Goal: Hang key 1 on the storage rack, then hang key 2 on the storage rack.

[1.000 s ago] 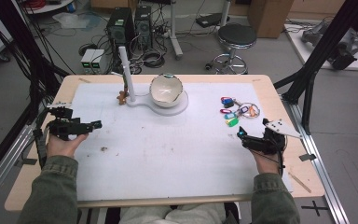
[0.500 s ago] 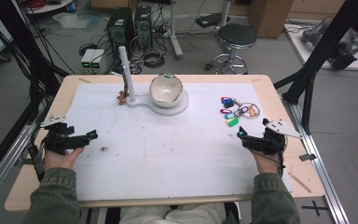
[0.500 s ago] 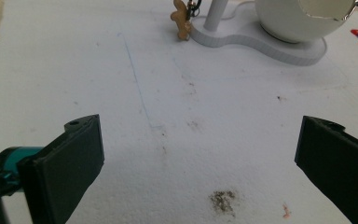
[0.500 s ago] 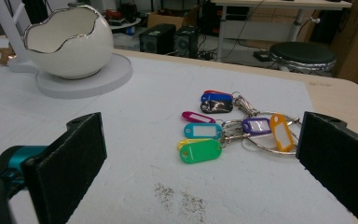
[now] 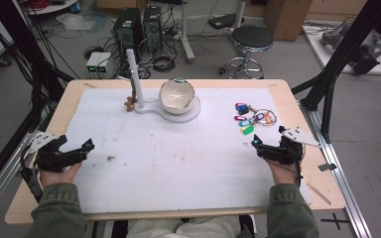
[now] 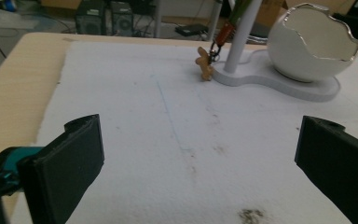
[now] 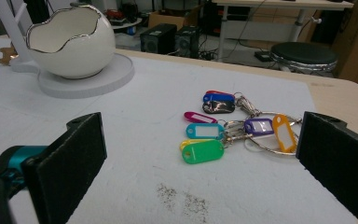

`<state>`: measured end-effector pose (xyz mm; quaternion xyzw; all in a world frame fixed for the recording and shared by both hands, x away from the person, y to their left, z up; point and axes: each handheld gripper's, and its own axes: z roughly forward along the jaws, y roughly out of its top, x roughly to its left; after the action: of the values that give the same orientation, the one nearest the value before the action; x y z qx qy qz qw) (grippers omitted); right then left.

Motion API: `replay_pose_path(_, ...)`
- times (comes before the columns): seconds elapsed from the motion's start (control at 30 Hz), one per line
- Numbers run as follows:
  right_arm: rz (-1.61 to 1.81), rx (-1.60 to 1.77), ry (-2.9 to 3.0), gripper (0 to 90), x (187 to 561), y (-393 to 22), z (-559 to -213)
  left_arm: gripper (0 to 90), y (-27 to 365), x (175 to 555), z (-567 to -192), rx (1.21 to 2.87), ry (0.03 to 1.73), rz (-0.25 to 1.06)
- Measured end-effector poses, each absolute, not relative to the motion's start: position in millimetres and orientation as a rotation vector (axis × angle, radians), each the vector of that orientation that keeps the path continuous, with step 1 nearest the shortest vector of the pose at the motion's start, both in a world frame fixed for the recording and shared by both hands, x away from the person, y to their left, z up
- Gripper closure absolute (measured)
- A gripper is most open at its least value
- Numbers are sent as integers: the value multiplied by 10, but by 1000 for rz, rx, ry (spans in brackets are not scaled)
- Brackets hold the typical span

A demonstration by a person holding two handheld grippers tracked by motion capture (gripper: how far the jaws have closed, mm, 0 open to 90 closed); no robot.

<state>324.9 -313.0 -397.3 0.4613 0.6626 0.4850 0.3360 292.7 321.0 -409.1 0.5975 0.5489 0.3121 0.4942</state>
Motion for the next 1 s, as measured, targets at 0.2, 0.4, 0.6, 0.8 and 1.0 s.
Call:
replay_pose_path(0.2,1260,1201,1730,5,3254,-3123,-3974,17,3209,2933,-4112,1453,1330,767)
replay_pose_path(0.4,1257,1201,1741,5,3259,-3116,-3977,17,3202,2936,-4116,1453,1329,752)
replay_pose_path(0.6,1257,1194,1777,5,3284,-3093,-3958,17,3201,2943,-4123,1456,1335,735)
replay_pose_path(0.8,1237,1195,1810,5,3332,-3046,-3928,17,3209,2945,-4128,1457,1337,725)
replay_pose_path(1.0,1189,1180,1859,5,3375,-2962,-3930,17,3200,2950,-4132,1463,1336,709)
